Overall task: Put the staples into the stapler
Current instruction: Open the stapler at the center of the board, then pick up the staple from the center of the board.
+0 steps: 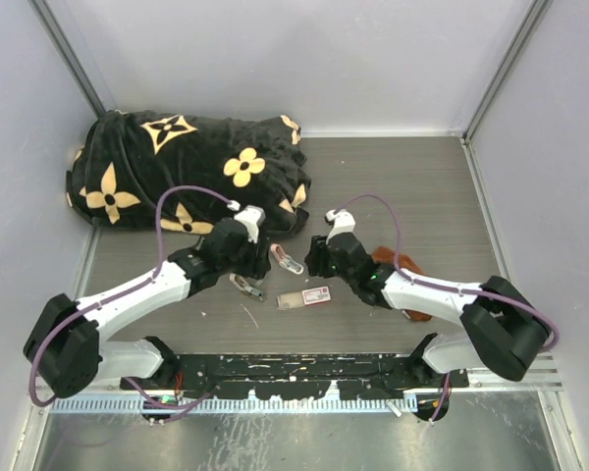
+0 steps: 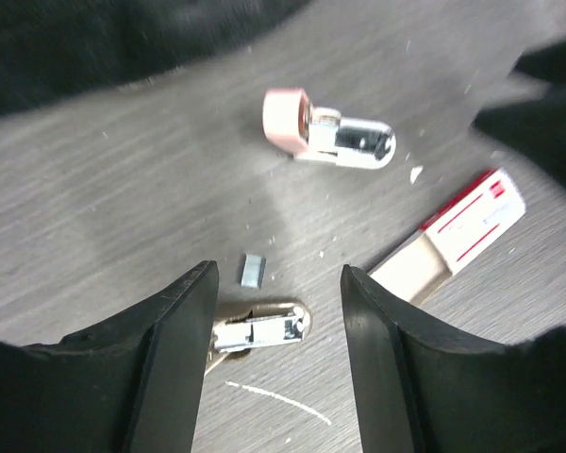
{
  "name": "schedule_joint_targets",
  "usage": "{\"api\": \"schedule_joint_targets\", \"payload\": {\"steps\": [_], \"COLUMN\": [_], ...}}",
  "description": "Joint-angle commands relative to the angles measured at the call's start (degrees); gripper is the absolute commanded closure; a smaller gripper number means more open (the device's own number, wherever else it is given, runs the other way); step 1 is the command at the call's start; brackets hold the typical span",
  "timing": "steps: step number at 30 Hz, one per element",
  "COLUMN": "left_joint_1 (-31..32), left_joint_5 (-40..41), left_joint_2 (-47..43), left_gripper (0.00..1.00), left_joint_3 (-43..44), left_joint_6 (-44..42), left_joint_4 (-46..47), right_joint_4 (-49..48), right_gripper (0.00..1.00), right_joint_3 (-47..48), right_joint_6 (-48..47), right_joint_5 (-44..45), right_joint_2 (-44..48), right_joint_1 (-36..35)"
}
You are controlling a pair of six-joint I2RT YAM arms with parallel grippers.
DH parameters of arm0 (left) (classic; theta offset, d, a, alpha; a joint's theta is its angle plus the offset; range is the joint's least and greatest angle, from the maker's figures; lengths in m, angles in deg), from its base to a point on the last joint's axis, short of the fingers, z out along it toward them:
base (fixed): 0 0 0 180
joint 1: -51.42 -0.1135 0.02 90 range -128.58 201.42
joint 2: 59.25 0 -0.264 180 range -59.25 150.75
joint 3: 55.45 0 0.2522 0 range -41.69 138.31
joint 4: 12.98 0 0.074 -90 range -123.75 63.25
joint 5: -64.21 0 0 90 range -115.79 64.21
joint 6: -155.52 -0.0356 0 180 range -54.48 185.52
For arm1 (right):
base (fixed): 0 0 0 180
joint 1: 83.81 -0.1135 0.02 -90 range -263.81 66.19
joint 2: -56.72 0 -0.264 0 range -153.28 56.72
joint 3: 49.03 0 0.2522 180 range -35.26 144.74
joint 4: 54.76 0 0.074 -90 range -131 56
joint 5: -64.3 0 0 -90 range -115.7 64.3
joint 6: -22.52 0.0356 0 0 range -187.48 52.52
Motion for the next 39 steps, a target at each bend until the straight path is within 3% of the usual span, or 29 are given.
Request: {"api": "schedule_joint_targets", "payload": {"steps": [1, 9, 30, 39], "left_joint_1": [2.42, 3.85, 4.55, 4.52], "left_joint_5": [4.64, 3.78, 2.36, 2.53], "left_joint_2": [4.55, 13.50, 20.95, 22.59], "left_gripper": [0.45, 0.57, 0.60, 0.69], "left_joint_3": [3.98, 8.93, 10.23, 10.59], "left_joint_6": [-2.85, -2.75, -3.63, -3.90], "left_joint_4": [-4.59, -7.03, -9.18, -8.75], "right_joint_4": [-0.59, 0.01, -0.34, -0.42], "right_gripper": [0.45, 0.44, 0.43, 0.43], "right_joint_3": [-2.48, -7.16, -9.72, -9.97], "right_joint_6": [0.37, 1.05, 2.09, 2.46], "right_joint_5": [0.42, 0.26, -2.18, -2.49], "right_joint_2": [7.14, 14.23, 18.32, 18.32], "right_joint_1": [4.25, 6.80, 9.64, 9.79]}}
